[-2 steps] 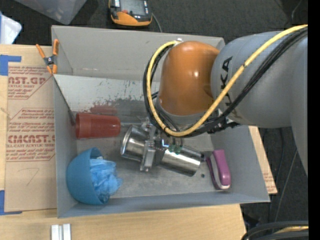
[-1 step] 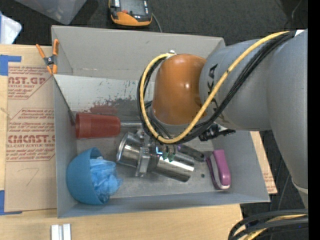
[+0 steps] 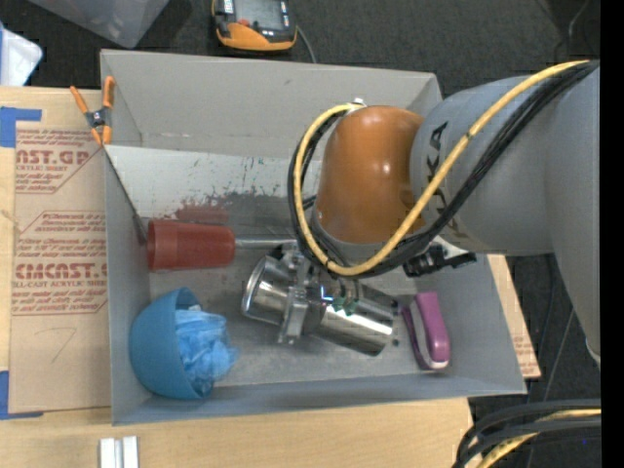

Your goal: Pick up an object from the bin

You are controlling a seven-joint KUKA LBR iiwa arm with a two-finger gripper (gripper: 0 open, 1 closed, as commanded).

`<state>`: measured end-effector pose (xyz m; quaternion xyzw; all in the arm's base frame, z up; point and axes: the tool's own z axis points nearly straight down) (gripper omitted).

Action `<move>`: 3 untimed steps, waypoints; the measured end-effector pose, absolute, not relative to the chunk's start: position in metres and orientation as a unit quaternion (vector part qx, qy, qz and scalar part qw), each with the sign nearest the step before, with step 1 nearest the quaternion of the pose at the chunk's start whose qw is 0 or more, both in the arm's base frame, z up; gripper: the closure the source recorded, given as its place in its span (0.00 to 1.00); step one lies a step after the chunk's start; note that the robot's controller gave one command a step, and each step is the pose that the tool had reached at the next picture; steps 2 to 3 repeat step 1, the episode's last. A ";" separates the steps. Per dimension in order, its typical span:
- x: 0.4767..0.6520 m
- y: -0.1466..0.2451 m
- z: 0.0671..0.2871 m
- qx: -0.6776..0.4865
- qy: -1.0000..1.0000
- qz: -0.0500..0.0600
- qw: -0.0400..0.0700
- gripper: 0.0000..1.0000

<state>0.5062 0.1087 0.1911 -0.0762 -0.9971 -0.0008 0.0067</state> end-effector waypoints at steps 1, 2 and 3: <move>0.501 0.123 0.154 -0.078 -0.997 0.001 0.014 1.00; 0.501 0.123 0.154 -0.078 -0.997 0.001 0.014 1.00; 0.501 0.123 0.154 -0.078 -0.997 0.001 0.014 1.00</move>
Offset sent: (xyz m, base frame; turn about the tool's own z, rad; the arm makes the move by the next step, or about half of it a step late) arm -0.0144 -0.0200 -0.0383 0.0376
